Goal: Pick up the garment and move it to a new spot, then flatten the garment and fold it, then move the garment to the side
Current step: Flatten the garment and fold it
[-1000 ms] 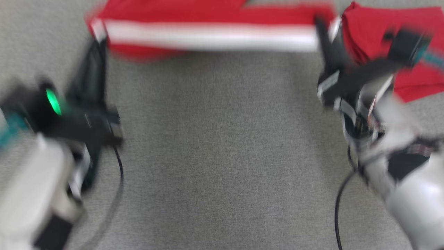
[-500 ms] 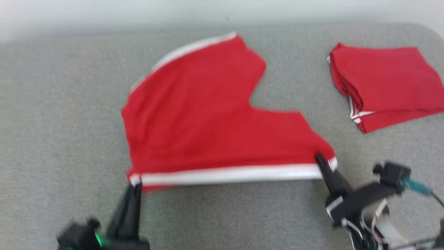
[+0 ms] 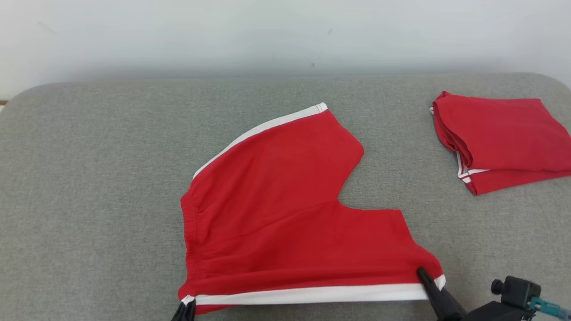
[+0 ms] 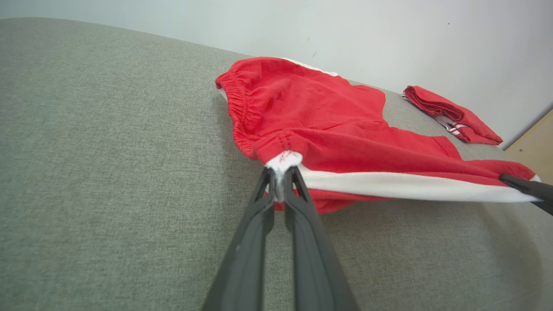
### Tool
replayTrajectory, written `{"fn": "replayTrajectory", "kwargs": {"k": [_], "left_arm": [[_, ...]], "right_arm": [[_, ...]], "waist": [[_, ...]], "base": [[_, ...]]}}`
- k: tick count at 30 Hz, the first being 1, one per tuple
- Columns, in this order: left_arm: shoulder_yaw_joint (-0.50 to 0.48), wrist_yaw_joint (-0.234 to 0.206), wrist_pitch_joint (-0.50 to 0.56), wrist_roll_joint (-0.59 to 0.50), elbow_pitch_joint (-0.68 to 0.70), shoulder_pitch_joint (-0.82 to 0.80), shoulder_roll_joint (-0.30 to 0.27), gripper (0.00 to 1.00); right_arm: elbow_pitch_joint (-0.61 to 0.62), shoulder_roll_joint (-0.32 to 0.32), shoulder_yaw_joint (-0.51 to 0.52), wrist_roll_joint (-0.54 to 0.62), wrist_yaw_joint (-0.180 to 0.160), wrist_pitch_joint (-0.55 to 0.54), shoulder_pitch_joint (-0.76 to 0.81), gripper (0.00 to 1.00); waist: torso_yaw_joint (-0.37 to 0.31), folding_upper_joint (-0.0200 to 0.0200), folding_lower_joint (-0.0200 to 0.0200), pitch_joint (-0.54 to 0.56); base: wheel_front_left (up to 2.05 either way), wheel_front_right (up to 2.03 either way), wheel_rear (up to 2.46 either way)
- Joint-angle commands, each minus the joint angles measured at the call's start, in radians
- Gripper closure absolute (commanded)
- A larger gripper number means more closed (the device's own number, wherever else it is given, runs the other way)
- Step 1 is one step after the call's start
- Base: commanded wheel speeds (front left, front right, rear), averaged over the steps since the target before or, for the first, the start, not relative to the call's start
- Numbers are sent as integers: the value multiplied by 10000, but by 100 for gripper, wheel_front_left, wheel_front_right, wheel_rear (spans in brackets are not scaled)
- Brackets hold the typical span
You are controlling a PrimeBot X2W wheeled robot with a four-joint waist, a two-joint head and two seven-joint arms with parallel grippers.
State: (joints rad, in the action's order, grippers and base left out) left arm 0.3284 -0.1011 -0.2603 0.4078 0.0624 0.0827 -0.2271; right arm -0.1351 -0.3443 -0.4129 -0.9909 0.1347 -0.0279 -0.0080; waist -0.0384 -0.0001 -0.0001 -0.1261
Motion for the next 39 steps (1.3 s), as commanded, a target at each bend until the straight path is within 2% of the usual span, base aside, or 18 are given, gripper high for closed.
{"fn": "replayTrajectory", "kwargs": {"k": [1, 9, 16, 24, 30, 39], "left_arm": [[-213, -48, -74, -56, -75, 117, -73, 100], [-452, 511, -71, -681, 16, -707, 238, 100], [-761, 976, -70, -804, -367, -2264, 182, 100], [-1086, 1404, -40, -632, -1856, -4511, -22, 100], [-1042, 1675, 12, -616, -3005, -5784, -137, 100], [-779, 2046, 9, -423, -4853, -7736, 102, 100]], "right_arm": [[31, -93, 255, 108, -71, 14, 109, 100], [1161, 840, 1369, 1138, -47, -668, -564, 100], [799, 1447, 1831, 1462, -47, -1544, -2224, 100], [-1369, 1880, 1757, 1805, -45, -2034, -5256, 100], [-3333, 2126, 1681, 1830, -45, -1954, -7300, 100], [-6200, 2456, 1172, 2210, -44, -1284, -9845, 100]], "waist": [[57, 1, 1, 32], [79, 1, 1, 8], [201, 1, 1, -368], [287, 1, 1, -1298], [423, 1, 1, -1830], [694, 1, 1, -2646]], "base": [[0, 0, 0], [0, 0, 0], [0, 0, 0], [0, 0, 0], [0, 0, 0], [0, 0, 0]]}}
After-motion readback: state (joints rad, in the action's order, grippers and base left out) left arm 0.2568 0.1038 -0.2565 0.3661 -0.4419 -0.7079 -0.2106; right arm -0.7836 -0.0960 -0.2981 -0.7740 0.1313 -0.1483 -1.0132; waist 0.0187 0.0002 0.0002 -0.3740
